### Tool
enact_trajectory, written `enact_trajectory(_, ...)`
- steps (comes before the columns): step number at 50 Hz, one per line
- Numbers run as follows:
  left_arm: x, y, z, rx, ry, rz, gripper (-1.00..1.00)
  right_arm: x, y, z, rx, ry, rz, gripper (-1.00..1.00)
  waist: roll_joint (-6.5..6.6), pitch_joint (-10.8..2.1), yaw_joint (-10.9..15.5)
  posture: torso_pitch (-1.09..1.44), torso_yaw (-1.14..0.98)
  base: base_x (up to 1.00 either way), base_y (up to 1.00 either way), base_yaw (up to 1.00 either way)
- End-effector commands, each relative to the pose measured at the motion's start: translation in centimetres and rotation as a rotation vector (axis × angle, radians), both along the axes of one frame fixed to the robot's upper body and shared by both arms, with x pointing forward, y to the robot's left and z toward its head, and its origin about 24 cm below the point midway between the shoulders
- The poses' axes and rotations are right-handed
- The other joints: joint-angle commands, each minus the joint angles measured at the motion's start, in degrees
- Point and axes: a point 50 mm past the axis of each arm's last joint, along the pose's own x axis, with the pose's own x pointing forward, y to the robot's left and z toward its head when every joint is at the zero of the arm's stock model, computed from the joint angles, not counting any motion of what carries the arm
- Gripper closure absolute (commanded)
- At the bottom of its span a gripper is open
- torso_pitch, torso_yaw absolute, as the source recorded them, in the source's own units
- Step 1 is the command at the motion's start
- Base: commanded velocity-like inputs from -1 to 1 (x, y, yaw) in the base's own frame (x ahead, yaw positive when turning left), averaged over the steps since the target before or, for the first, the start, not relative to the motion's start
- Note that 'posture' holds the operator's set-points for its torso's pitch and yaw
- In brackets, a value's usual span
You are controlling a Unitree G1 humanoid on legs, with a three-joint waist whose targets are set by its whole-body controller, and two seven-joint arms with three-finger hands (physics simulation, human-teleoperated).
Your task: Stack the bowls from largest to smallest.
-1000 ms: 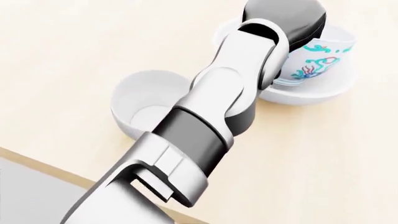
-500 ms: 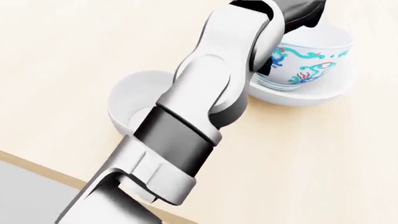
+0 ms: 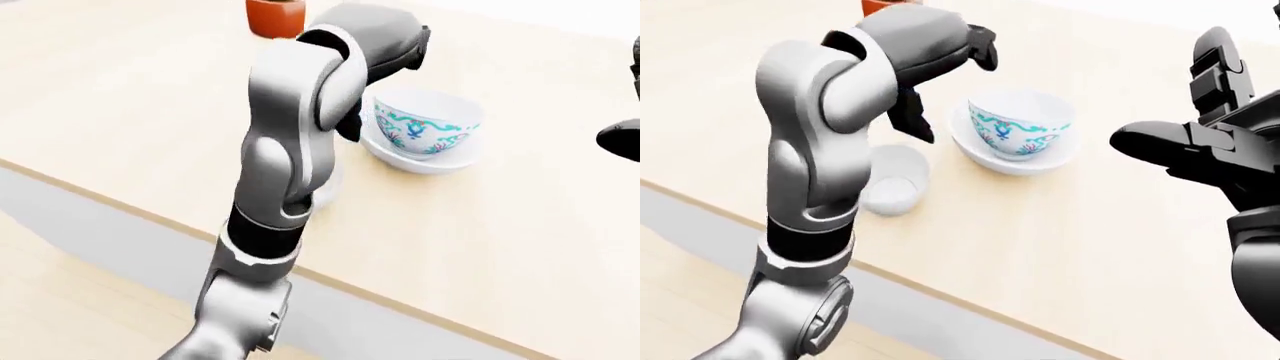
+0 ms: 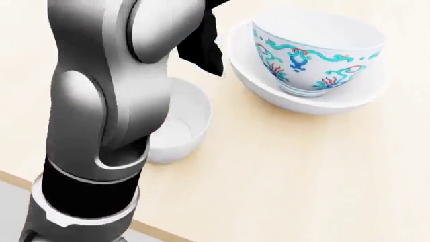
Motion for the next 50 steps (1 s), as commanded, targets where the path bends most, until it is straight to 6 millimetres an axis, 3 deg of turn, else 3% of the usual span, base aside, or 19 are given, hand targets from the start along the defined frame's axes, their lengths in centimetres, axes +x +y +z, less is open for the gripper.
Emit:
enact_trajectory(1, -1.3, 1.0, 1.2, 0.001, -0.041, -0.001, -0.39, -0.6, -0.3, 0.9, -0.004, -0.061, -0.022, -1.0, -0.31, -1.36, 0.1, 0.0, 0.0, 0.0, 0.0, 0.0)
enact_trajectory(4, -2.1, 3.0, 1.6, -0.013, -0.051, 0.027, -0.4, -0.5, -0.2, 0.5, -0.003, -0.057, -0.021, -1.0, -0.1, -1.25, 0.1, 0.0, 0.0, 0.0, 0.0, 0.0)
enact_trajectory(9, -3.8, 5.1, 0.7, -0.004, -0.057, 0.07, -0.41, -0.3, 0.0, 0.2, -0.005, -0.053, -0.019, -1.0, 0.27, -1.17, 0.0, 0.0, 0.0, 0.0, 0.0, 0.0)
enact_trajectory(23, -6.7, 8.6, -3.0, 0.035, 0.025, 0.111, -0.4, -0.2, 0.0, 0.0, -0.007, -0.048, -0.023, -1.0, 0.75, -1.06, 0.3, 0.0, 0.0, 0.0, 0.0, 0.0)
enact_trajectory(37, -5.3, 8.7, -7.5, 0.062, 0.092, 0.121, -0.39, 0.0, 0.0, -0.6, -0.006, -0.041, -0.025, -1.0, 0.85, -1.57, 0.3, 0.0, 0.0, 0.0, 0.0, 0.0)
enact_trajectory(50, -3.4, 8.0, -9.3, 0.079, 0.125, 0.129, -0.27, 0.2, -0.1, -1.2, -0.004, -0.034, -0.028, -1.0, 0.94, -2.17, 0.2, 0.0, 0.0, 0.0, 0.0, 0.0)
